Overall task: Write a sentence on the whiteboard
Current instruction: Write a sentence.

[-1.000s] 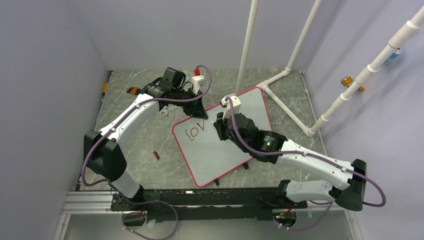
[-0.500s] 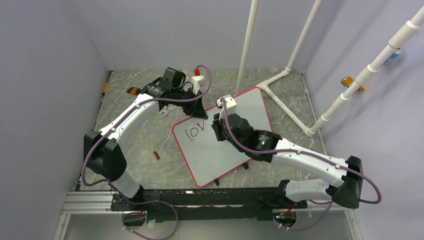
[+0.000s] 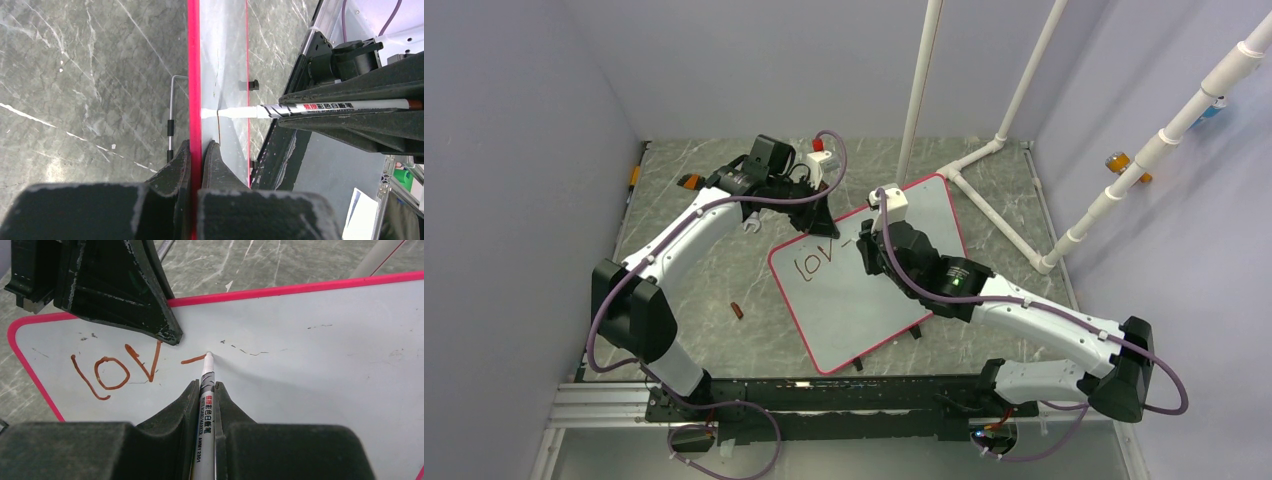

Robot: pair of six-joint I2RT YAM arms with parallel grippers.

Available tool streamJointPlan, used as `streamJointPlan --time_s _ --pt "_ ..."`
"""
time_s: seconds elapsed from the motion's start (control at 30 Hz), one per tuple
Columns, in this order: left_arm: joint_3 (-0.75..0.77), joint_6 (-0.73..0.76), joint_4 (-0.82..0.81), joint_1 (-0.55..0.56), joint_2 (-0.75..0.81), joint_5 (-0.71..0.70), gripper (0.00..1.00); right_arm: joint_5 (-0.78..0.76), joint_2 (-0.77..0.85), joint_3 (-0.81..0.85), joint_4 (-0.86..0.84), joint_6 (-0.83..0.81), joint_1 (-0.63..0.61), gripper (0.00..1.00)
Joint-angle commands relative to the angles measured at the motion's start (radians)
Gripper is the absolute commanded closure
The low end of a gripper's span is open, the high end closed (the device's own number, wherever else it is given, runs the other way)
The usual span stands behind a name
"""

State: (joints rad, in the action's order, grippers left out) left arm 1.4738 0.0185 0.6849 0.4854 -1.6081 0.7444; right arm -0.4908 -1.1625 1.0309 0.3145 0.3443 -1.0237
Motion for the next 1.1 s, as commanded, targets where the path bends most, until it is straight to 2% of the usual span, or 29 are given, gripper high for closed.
streamJointPlan --time_s 0.0,0.53,1.07 --pt "-0.004 0.149 -0.065 0.004 0.027 -0.185 1.00 -0.024 0.005 0.008 0.003 -0.012 0.018 1.00" --pt "-0.006 0.151 -0.063 0.007 0.027 -0.189 1.00 0.051 -0.050 0.072 -0.041 -0.021 0.018 1.00" --pt "-0.006 0.152 -0.065 0.008 0.031 -0.192 1.00 0.124 -0.031 -0.005 -0.052 0.023 0.015 1.00"
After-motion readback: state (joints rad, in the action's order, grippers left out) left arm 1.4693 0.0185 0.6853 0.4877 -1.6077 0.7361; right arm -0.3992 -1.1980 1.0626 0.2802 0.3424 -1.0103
